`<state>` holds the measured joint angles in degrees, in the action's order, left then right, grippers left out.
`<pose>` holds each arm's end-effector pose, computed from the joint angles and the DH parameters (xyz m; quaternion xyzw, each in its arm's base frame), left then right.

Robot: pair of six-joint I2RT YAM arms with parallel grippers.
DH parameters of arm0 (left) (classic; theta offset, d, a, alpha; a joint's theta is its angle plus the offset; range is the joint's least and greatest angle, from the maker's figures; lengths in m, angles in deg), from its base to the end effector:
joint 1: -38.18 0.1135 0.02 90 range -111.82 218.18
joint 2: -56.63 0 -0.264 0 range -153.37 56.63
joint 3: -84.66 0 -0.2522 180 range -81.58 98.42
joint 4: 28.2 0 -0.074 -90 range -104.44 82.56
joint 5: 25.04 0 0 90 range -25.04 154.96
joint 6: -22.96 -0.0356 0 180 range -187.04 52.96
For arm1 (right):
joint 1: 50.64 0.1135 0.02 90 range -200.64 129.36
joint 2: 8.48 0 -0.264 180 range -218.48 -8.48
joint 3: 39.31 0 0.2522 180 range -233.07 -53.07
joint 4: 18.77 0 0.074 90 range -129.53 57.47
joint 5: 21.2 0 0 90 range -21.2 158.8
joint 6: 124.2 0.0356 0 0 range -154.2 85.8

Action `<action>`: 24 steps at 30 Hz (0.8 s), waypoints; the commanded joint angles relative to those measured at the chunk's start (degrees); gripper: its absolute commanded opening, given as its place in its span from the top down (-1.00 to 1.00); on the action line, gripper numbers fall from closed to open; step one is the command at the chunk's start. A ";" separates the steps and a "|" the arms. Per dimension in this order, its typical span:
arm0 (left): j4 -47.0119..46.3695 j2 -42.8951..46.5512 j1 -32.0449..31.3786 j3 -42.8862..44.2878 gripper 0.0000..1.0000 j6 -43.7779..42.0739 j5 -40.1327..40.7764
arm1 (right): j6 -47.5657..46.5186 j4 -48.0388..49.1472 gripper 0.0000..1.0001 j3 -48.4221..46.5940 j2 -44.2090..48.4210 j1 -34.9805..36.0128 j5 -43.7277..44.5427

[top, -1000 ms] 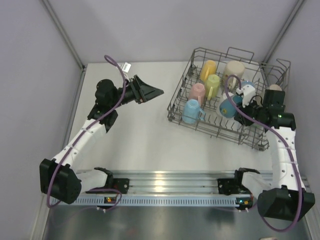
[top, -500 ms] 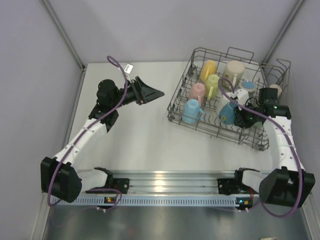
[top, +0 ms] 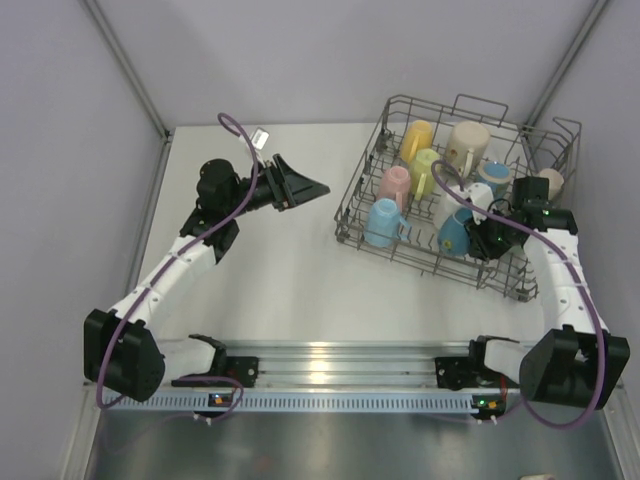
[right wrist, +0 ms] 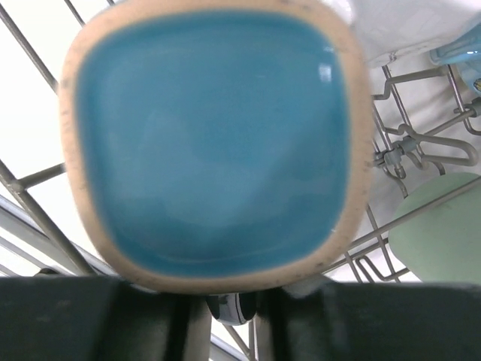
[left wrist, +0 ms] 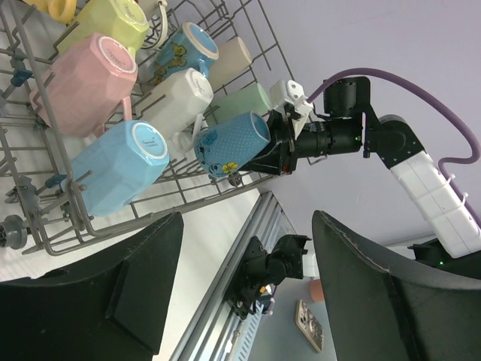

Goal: Load the cups into the dish rack
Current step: Place the cup upside down on the dish rack

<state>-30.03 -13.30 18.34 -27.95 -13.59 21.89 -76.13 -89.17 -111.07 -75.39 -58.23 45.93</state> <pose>0.2564 -0.1184 0.3491 0.0556 0.7081 -0.5997 0.3686 0.2119 -0.0143 0.2805 -0.3229 0.9028 0.0890 0.2696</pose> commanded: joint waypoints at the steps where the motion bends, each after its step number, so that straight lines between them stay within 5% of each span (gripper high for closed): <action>1: -3.12 -0.12 0.06 -0.45 -0.50 -0.37 -0.52 | -0.17 2.50 0.50 -0.54 -0.67 0.39 1.96; 6: -3.21 0.15 0.06 -0.45 -0.50 -0.45 -0.44 | 0.27 2.33 0.22 -0.36 -0.68 0.48 2.75; 19: -3.13 1.20 0.15 -0.72 -0.50 -0.54 -0.52 | 2.38 3.12 0.24 -1.06 2.40 0.30 5.73; 24: 2.47 1.38 0.15 0.51 -0.50 -3.87 1.66 | 6.50 -1.36 0.20 -8.79 4.42 0.30 5.73</action>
<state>-29.44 -13.28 18.34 -28.45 -14.55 22.22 -72.79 -89.52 -113.12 -74.13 -58.17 51.28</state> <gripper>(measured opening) 0.749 0.395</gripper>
